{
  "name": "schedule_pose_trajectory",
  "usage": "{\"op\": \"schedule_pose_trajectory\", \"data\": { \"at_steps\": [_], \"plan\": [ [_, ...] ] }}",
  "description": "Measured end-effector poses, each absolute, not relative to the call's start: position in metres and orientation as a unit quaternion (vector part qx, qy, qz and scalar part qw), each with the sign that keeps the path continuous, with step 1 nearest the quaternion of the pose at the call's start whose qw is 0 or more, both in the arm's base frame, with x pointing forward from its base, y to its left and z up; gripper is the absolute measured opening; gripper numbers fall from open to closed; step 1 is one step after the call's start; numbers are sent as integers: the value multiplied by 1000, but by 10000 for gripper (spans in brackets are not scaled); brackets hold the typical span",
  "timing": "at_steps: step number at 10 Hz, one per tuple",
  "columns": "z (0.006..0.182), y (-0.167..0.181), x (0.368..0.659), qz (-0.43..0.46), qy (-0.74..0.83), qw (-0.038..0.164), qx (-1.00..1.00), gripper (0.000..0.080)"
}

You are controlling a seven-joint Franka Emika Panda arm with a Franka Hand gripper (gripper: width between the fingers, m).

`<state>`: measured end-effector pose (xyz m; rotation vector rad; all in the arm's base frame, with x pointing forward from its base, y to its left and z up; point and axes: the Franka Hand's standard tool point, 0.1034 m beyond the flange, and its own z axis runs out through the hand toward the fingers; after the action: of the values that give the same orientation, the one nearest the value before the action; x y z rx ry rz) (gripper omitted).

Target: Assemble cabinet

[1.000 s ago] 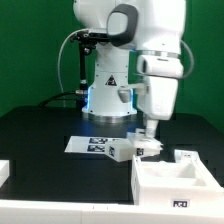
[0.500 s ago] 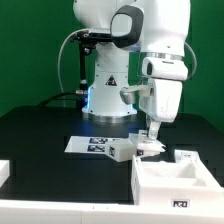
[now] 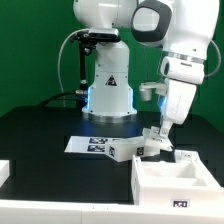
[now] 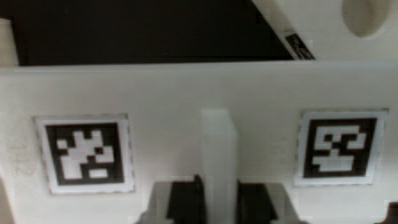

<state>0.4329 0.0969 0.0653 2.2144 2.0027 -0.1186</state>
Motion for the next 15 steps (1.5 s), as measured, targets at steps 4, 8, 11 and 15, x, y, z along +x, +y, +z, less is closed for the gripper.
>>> {"op": "schedule_pose_trajectory", "data": {
  "at_steps": [4, 8, 11, 15],
  "plan": [
    [68, 113, 455, -68, 700, 101, 703, 64],
    [64, 106, 461, -83, 715, 90, 688, 64],
    [66, 120, 455, -101, 701, 97, 699, 64],
    [65, 128, 463, -101, 703, 100, 697, 64]
  ]
}}
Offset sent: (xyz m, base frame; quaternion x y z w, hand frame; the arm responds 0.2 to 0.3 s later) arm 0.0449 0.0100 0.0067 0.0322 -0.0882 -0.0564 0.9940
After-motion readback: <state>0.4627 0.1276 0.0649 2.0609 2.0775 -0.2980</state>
